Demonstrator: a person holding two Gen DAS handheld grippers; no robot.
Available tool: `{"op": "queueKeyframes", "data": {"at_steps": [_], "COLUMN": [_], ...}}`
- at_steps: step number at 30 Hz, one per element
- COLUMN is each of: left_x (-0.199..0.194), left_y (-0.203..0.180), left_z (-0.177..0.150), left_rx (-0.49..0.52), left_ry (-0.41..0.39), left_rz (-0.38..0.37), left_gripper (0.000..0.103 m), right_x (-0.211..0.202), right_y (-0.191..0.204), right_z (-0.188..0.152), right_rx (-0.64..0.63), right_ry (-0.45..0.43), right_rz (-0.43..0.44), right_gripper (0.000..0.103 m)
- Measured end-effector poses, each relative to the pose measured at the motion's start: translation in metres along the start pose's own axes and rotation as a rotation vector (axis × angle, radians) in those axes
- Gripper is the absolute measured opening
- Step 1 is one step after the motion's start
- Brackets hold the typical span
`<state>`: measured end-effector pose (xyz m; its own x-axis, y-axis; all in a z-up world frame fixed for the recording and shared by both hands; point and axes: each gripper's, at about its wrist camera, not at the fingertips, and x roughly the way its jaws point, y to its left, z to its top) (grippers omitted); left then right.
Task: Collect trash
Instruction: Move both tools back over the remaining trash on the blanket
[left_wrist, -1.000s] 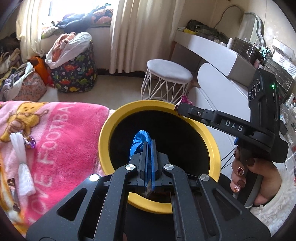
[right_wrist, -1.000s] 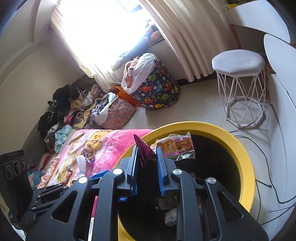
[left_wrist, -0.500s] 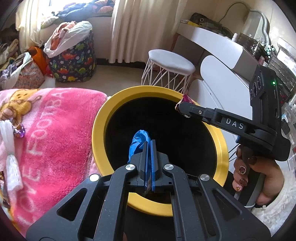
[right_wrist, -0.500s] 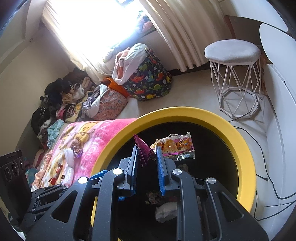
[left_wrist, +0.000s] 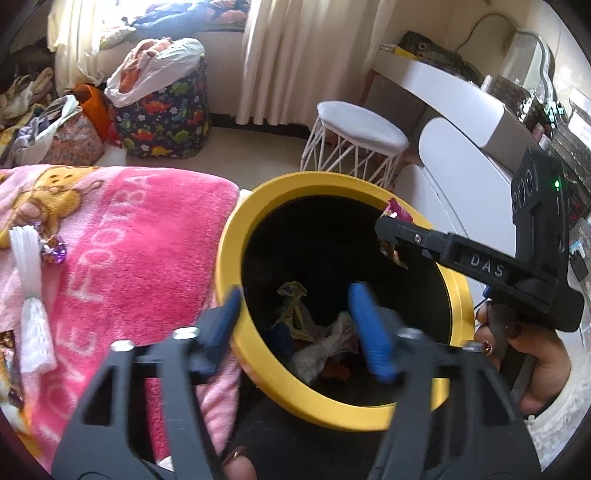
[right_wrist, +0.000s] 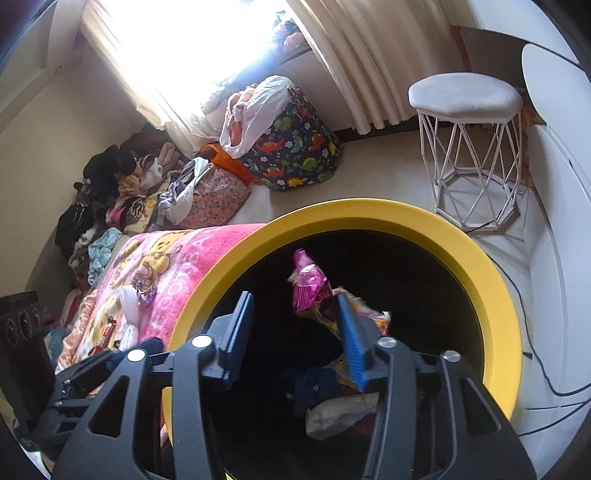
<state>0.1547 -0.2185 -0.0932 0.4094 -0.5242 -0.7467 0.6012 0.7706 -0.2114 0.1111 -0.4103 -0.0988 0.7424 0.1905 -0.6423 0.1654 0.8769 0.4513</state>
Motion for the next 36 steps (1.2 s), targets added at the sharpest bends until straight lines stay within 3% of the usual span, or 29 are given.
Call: {"op": "queueKeyframes", "data": {"at_steps": [2,4,7,12,36], "left_x": [-0.006,-0.010,-0.018,-0.032,-0.084], "left_y": [0.004,0.006,0.010,0.020,0.062], "left_z": [0.000,0.002,0.004,0.005,-0.008], "left_rx": [-0.013,-0.023,-0.034,-0.054,-0.124], "left_ry": [-0.015,-0.027,-0.046,-0.071,-0.184], "left_rz": [0.016,0.027,0.045,0.061,0.173], "left_gripper": [0.071,0.084,0.092,0.092,0.092], "right_x": [-0.002,-0.004,-0.006,-0.010,-0.018], "right_y": [0.002,0.005,0.010,0.017,0.067], "right_z": [0.001,0.001,0.001,0.002,0.000], "right_rx": [-0.011,-0.021,-0.042,-0.071,-0.156], "right_ry": [-0.005,-0.013,-0.022,-0.029,-0.065], "right_rz": [-0.004,-0.008,-0.015,-0.036,0.024], "right_gripper": [0.050,0.057,0.060,0.060,0.067]}}
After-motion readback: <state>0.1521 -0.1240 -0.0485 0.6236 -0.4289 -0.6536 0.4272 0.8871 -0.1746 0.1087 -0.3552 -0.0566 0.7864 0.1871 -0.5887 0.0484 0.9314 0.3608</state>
